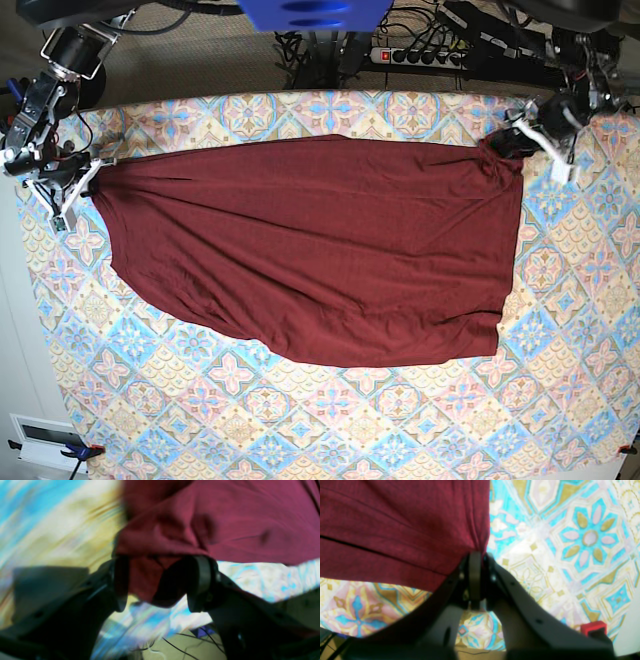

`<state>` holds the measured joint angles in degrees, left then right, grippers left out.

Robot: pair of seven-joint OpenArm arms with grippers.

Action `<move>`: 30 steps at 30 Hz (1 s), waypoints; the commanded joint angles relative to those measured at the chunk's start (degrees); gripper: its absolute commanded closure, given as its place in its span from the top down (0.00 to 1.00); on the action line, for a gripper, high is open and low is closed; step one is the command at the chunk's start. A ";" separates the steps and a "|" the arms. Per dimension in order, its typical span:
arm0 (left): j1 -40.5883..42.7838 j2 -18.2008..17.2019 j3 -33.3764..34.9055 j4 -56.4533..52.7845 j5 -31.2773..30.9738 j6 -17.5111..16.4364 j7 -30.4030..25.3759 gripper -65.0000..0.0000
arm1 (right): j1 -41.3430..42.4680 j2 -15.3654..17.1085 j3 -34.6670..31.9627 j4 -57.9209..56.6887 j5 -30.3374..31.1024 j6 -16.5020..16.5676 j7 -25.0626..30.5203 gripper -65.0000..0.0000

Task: Layout the t-shirt on the table in an organized manner, then fold the t-shirt properly
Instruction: 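Drag the held shirt end with the left gripper toward the shirt's middle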

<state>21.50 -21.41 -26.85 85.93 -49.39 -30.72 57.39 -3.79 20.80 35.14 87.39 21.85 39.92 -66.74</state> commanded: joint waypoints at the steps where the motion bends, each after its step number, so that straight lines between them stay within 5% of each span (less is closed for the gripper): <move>1: 0.44 0.35 1.14 -1.05 0.99 0.35 2.79 0.53 | 0.67 1.31 0.34 1.18 0.44 0.08 0.50 0.00; 7: -3.08 1.85 1.58 -4.66 0.46 0.26 3.14 0.48 | 0.67 1.31 0.34 1.18 0.44 0.08 0.32 0.00; 13: -3.69 1.94 1.31 -2.99 -0.50 0.43 2.70 0.00 | 0.67 1.31 0.34 1.18 0.44 0.08 0.23 0.00; 24: 2.90 -6.33 -3.43 3.61 -0.77 0.08 3.14 0.00 | -2.32 1.31 0.34 2.67 0.53 0.08 0.06 0.00; 30: 5.10 -10.46 -5.28 3.78 -1.21 -0.01 3.14 0.00 | -7.24 1.31 0.34 5.92 7.12 0.08 -0.64 0.00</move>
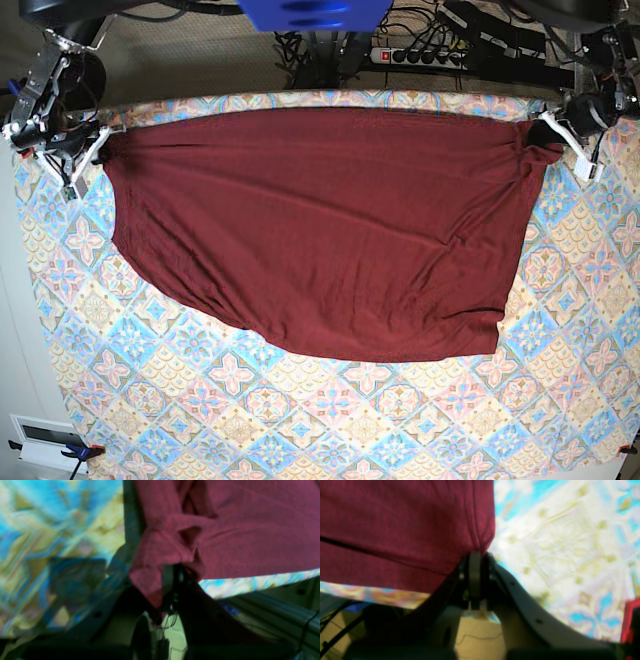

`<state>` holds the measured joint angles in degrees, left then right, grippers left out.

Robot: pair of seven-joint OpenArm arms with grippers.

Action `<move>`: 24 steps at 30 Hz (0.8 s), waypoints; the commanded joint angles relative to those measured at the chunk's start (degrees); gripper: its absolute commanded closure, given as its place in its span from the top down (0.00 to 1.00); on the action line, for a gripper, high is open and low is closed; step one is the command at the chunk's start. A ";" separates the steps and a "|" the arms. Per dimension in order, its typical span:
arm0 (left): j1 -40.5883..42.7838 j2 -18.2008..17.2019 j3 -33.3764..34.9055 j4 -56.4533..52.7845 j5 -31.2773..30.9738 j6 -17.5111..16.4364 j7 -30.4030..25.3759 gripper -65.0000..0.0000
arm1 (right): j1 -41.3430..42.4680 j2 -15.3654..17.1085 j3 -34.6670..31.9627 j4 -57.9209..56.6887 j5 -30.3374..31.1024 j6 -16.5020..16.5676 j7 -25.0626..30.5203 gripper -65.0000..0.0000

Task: Layout the t-shirt on the table in an organized manner, then fold the t-shirt properly
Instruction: 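Drag the held shirt end with the left gripper toward the shirt's middle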

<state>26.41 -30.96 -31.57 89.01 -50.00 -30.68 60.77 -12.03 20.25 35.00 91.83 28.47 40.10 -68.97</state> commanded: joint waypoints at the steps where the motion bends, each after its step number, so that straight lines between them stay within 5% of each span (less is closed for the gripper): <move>1: 0.36 -1.35 -0.56 0.70 -1.47 -0.05 -0.25 0.00 | 0.56 1.86 0.64 1.75 1.11 -0.10 1.06 0.00; 9: -3.69 0.94 -0.56 0.35 -12.64 0.48 -0.25 0.00 | 0.65 1.86 0.82 1.75 1.55 -0.10 0.88 0.00; 19: -12.48 8.94 -2.67 -0.62 -12.99 0.83 -0.25 0.00 | 0.65 1.86 0.91 1.75 1.55 -0.10 1.23 0.00; 24: -18.02 10.61 -4.43 -7.03 -13.43 4.26 -0.42 0.00 | 0.74 1.86 2.84 1.66 1.55 -0.10 0.88 0.00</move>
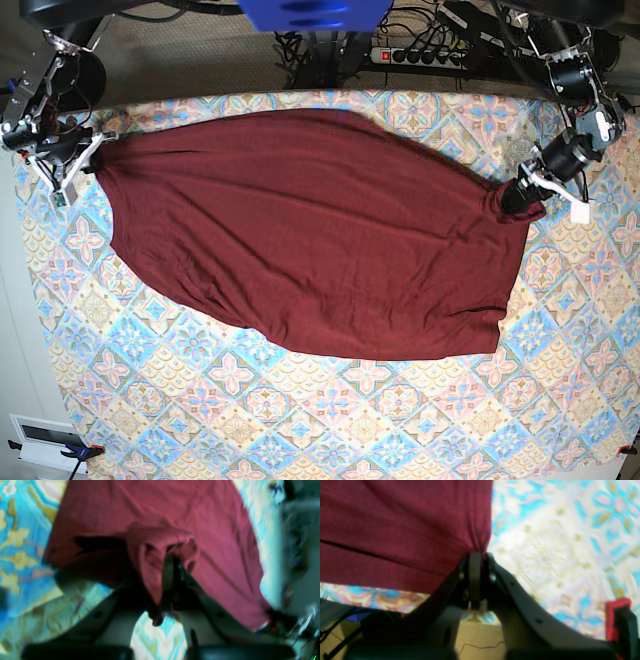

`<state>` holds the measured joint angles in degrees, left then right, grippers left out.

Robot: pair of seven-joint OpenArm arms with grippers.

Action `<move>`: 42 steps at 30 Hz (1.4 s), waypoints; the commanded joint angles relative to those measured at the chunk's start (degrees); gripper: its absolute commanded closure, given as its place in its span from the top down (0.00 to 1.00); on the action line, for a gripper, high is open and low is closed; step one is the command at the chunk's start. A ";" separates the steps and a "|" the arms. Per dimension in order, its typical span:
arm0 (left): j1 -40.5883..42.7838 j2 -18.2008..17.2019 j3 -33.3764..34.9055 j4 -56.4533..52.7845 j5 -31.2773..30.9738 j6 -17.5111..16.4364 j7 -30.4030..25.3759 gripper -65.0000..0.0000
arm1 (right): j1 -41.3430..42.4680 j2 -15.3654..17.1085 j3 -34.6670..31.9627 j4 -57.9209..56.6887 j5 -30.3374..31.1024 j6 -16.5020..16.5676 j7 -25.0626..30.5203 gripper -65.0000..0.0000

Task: Layout the t-shirt on the table in an organized manner, then fold the t-shirt properly
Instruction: 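Drag the held shirt end with the left gripper toward the shirt's middle, then release the right gripper and regrasp the shirt end further inward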

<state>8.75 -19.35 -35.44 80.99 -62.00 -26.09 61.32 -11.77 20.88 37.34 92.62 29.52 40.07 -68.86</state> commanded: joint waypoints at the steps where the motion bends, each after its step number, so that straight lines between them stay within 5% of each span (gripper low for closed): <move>1: -1.41 -0.65 -0.73 -0.33 -1.43 -0.16 -1.14 0.00 | 0.47 1.23 0.50 0.79 0.50 -0.07 0.86 0.00; 11: -10.03 1.99 -1.53 -10.09 -0.55 0.11 -3.69 0.00 | 0.47 1.23 0.50 0.35 0.50 -0.07 1.04 0.00; 19: -12.40 6.04 -1.44 -10.09 8.68 0.11 -5.01 0.00 | 3.29 1.23 0.50 0.26 0.68 -0.07 0.77 0.00; 27: -12.40 6.91 -1.17 -10.09 15.71 0.11 -7.74 0.00 | 3.02 1.23 0.59 0.96 0.77 -0.07 0.77 0.17; 35: -12.49 6.91 -1.17 -10.18 16.50 0.11 -7.91 0.00 | 1.18 -0.53 0.50 9.14 0.68 -0.07 0.86 0.21; 38: -12.49 6.91 -1.17 -10.27 16.50 0.11 -9.50 0.00 | -1.55 -0.71 -0.99 14.06 0.68 -0.07 1.12 0.21; 42: -12.49 6.91 -1.44 -14.31 16.06 0.11 -10.02 0.00 | -5.42 -0.36 -11.54 18.72 0.50 -0.07 2.97 0.21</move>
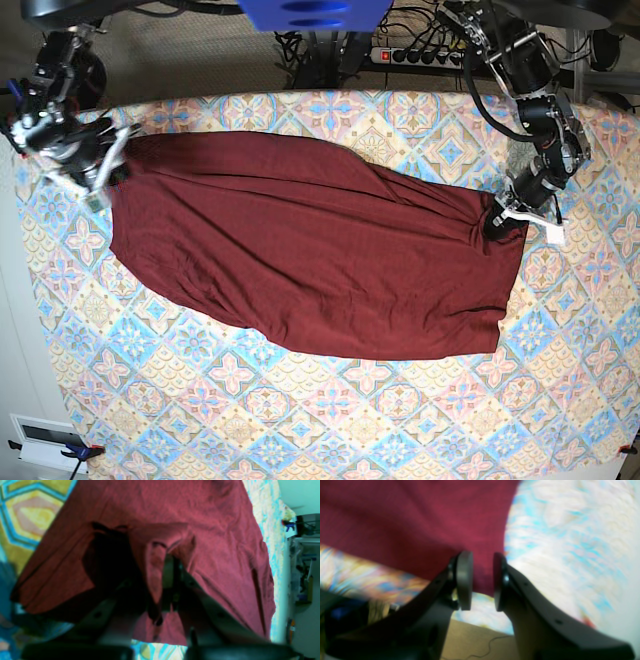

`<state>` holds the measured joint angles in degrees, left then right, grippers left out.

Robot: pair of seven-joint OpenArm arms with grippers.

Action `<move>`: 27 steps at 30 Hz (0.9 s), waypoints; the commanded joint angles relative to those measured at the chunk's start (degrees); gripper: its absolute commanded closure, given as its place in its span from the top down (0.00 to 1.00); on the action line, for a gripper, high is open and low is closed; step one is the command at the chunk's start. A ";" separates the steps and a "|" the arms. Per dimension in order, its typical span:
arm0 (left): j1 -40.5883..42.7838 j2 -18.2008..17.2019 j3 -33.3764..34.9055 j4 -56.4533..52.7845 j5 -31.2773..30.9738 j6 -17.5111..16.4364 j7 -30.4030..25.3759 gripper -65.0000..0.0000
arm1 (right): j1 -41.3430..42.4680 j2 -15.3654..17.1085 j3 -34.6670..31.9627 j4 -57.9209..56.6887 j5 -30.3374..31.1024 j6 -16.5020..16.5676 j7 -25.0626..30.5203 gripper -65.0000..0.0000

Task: Layout the t-shirt on the table in an organized manner, then fold the t-shirt properly
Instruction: 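Release the right gripper and regrasp the shirt end further inward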

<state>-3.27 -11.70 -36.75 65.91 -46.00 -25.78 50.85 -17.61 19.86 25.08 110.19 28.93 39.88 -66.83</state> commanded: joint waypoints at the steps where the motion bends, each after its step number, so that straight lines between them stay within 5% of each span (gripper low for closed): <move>1: -0.73 -0.82 -0.13 -0.11 -0.02 -0.20 0.36 0.00 | -0.64 1.02 -2.62 1.50 0.83 0.12 2.17 0.21; 5: -1.26 -0.82 -0.13 -0.99 0.06 -0.20 0.71 0.00 | -1.95 4.98 -14.58 1.85 -5.15 0.12 6.48 0.21; 16: -1.61 -1.00 0.14 -0.99 0.33 -0.20 0.80 0.00 | -2.13 5.07 -32.95 3.61 -30.29 0.12 16.67 0.21; 22: -1.61 -1.00 0.14 -0.99 0.33 -0.20 0.80 0.00 | -1.95 5.07 -34.53 3.61 -31.61 0.12 16.85 0.22; 27: -1.61 -1.00 0.14 -1.07 0.42 -0.20 0.80 0.00 | -1.69 5.24 -35.67 3.52 -31.61 0.12 16.85 0.32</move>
<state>-4.34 -12.21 -36.67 64.42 -45.56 -26.15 51.42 -19.68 24.53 -10.70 112.81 -2.94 40.10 -50.68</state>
